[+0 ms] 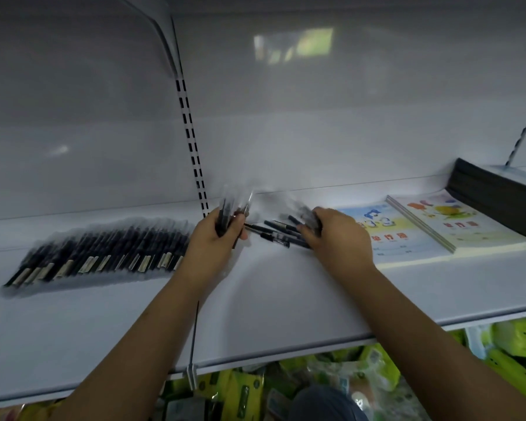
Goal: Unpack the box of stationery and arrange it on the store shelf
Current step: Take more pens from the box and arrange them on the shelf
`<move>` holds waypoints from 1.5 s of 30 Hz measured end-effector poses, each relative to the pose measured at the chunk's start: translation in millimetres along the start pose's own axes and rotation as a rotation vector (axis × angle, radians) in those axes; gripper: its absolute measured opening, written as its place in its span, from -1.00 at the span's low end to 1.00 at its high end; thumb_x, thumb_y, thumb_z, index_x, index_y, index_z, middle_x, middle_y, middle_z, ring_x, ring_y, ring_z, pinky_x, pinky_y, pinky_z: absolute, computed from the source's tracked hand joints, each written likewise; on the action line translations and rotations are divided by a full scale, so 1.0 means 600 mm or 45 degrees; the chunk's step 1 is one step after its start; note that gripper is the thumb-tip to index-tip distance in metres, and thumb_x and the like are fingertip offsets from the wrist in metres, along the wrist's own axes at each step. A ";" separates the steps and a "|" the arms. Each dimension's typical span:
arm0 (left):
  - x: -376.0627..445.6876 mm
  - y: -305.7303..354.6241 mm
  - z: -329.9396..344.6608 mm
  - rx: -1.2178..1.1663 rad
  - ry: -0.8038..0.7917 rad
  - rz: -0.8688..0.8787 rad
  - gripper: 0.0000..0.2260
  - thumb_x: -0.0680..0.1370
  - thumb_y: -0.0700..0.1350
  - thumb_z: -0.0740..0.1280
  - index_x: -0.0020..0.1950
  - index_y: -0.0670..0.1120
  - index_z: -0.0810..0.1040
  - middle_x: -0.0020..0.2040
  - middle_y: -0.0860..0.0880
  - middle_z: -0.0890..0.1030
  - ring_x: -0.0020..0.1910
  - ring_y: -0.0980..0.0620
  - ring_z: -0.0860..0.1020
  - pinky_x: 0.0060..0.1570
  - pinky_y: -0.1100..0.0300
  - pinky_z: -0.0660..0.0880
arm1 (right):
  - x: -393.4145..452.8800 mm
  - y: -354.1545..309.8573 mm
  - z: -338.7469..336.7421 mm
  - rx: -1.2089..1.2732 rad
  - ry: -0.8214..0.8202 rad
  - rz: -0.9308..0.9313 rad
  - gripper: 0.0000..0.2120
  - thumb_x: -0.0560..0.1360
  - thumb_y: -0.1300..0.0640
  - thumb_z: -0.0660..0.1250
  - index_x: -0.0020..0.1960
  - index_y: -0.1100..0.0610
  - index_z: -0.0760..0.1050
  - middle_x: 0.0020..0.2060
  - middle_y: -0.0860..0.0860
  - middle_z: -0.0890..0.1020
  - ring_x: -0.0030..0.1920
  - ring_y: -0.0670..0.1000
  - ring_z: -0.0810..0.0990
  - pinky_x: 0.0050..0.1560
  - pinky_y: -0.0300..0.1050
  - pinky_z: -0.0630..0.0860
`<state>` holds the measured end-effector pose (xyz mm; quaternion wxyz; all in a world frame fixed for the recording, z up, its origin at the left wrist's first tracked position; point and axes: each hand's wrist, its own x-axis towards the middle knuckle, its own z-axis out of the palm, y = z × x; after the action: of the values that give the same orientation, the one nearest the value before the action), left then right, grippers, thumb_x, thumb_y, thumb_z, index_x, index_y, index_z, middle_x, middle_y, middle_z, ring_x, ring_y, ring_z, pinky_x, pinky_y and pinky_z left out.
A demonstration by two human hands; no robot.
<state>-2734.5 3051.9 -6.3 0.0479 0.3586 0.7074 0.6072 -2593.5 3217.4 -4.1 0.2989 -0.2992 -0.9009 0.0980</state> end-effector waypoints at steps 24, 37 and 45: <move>-0.016 0.015 0.009 -0.554 -0.069 -0.310 -0.78 0.60 -0.01 0.33 -0.14 -0.11 0.44 -0.40 -0.03 0.42 -0.49 0.05 0.35 -0.52 0.23 0.34 | -0.008 -0.024 -0.021 1.456 -0.196 0.407 -0.80 0.58 0.11 0.31 -0.04 0.23 0.63 -0.33 0.07 0.61 -0.48 -0.06 0.35 -0.52 -0.29 0.30; -0.018 0.018 0.009 -0.683 -0.138 -0.301 -0.69 0.51 0.01 0.37 0.13 -0.18 0.56 -0.31 -0.06 0.52 -0.39 0.01 0.45 -0.38 0.19 0.47 | -0.007 -0.017 -0.010 1.653 -0.429 0.516 -0.87 0.52 0.11 0.41 -0.06 0.18 0.59 -0.45 0.03 0.40 -0.50 -0.08 0.30 -0.55 -0.27 0.22; -0.016 0.015 0.008 -0.692 -0.112 -0.341 -0.81 0.59 -0.08 0.33 0.10 -0.17 0.59 -0.37 -0.02 0.46 -0.46 0.07 0.39 -0.46 0.25 0.41 | -0.002 -0.015 -0.023 1.571 -0.467 0.409 -0.84 0.52 0.15 0.40 0.04 0.21 0.63 -0.50 0.03 0.41 -0.55 -0.05 0.24 -0.55 -0.24 0.17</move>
<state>-2720.6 3050.4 -2.9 0.2523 0.2622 0.5574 0.7463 -2588.9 3209.8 9.5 0.2389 -0.1823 -0.6600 0.6886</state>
